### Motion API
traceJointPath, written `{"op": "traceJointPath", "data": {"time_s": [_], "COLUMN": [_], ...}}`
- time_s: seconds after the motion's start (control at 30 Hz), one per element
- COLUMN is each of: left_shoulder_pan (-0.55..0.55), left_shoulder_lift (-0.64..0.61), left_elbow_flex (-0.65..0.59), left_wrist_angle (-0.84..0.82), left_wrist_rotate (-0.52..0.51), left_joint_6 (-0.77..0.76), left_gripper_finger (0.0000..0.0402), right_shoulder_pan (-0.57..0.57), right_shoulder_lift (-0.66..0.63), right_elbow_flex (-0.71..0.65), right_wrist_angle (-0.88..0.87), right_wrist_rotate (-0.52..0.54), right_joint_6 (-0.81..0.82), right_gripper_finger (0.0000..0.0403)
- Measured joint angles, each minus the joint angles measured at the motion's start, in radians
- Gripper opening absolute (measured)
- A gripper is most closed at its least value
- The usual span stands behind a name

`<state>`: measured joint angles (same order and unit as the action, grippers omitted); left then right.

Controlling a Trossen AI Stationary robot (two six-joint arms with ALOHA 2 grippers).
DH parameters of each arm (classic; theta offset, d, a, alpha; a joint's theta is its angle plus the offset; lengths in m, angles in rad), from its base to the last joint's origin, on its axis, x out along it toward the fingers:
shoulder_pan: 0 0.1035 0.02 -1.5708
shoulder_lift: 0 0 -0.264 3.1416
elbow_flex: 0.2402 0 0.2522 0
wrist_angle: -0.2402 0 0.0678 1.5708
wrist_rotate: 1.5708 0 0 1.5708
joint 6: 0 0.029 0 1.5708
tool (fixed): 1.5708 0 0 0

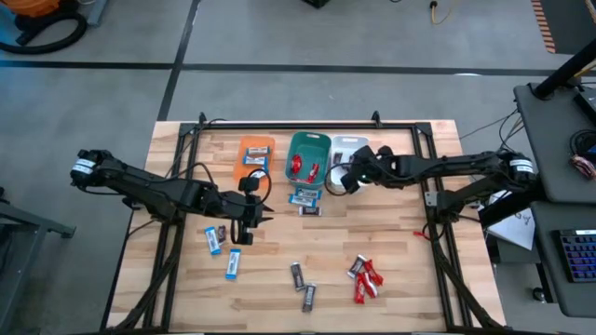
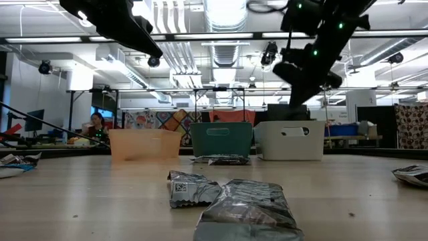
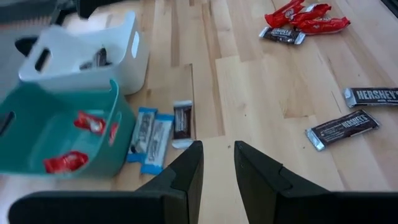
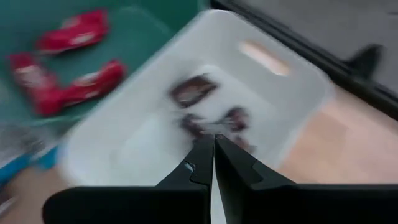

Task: Organize candy in baskets
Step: Put the brown chocolate into the white bin

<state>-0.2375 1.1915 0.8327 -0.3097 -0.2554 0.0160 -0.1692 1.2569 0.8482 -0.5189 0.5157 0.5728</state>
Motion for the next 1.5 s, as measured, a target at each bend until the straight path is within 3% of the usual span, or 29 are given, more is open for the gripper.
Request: {"op": "traceJointPath", "data": {"time_s": [0.1,0.3,0.4,0.6,0.93,1.17,1.5], "left_shoulder_pan": [0.000,0.000,0.000,-0.002,-0.034,-0.055,-0.063], "left_shoulder_lift": [0.000,0.000,0.000,0.000,0.000,0.017,0.110], "left_elbow_flex": [0.000,0.000,0.000,0.000,-0.008,-0.013,-0.018], "left_wrist_angle": [-0.036,-0.192,-0.293,-0.457,-0.628,-0.631,-0.648], "left_wrist_rotate": [0.001,0.011,0.066,0.214,0.268,0.264,0.242], "left_joint_6": [-0.060,-0.272,-0.402,-0.687,-1.027,-1.147,-1.143], "left_gripper_finger": [0.0075,0.0075,0.0075,0.0075,0.0075,0.0075,0.0090], "right_shoulder_pan": [0.000,0.002,0.003,0.020,0.021,0.021,0.021], "right_shoulder_lift": [-0.032,-0.066,-0.066,-0.063,-0.063,-0.063,-0.063], "right_elbow_flex": [0.015,0.016,0.016,0.015,0.015,0.014,0.014], "right_wrist_angle": [0.006,0.038,0.037,0.023,0.017,0.018,0.018], "right_wrist_rotate": [-0.174,-0.671,-0.787,-0.812,-0.804,-0.803,-0.803], "right_joint_6": [-0.097,-0.224,-0.225,-0.179,-0.167,-0.185,-0.204], "right_gripper_finger": [0.0009,0.0009,0.0009,0.0009,0.0009,0.0009,0.0009]}}
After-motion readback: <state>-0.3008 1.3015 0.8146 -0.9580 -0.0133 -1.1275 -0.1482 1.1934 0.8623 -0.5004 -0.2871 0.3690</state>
